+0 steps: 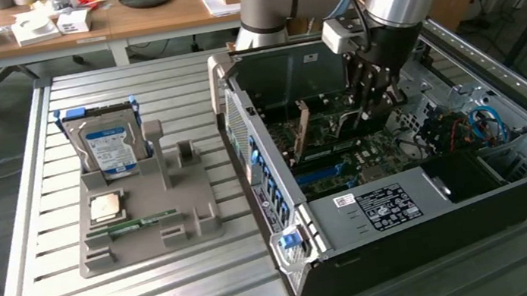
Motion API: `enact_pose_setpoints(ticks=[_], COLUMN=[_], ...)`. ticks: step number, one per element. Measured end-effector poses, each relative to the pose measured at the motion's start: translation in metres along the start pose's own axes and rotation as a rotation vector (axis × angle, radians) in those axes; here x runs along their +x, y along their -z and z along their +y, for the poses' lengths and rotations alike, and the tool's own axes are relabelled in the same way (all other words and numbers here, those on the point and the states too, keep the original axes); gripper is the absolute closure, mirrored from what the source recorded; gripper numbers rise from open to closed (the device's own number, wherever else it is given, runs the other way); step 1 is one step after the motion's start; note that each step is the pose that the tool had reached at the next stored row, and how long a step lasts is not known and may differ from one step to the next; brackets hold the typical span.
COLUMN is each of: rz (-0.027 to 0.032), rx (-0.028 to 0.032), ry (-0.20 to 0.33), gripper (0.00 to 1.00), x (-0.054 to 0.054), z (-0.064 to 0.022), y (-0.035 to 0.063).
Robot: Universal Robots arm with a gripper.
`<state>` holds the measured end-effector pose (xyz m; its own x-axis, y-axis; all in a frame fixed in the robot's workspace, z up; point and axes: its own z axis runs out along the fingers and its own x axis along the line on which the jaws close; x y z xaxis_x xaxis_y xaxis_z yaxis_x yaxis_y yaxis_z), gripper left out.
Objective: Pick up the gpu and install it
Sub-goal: 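Insert the gpu into the slot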
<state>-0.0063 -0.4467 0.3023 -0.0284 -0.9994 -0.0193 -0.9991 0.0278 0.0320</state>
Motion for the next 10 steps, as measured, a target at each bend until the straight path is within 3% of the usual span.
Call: enact_pose_setpoints(ticks=[10], rz=[0.0000], rx=[0.0000], ry=[0.000], gripper=[0.73], x=[0.0001], z=[-0.0001], y=[-0.0032])
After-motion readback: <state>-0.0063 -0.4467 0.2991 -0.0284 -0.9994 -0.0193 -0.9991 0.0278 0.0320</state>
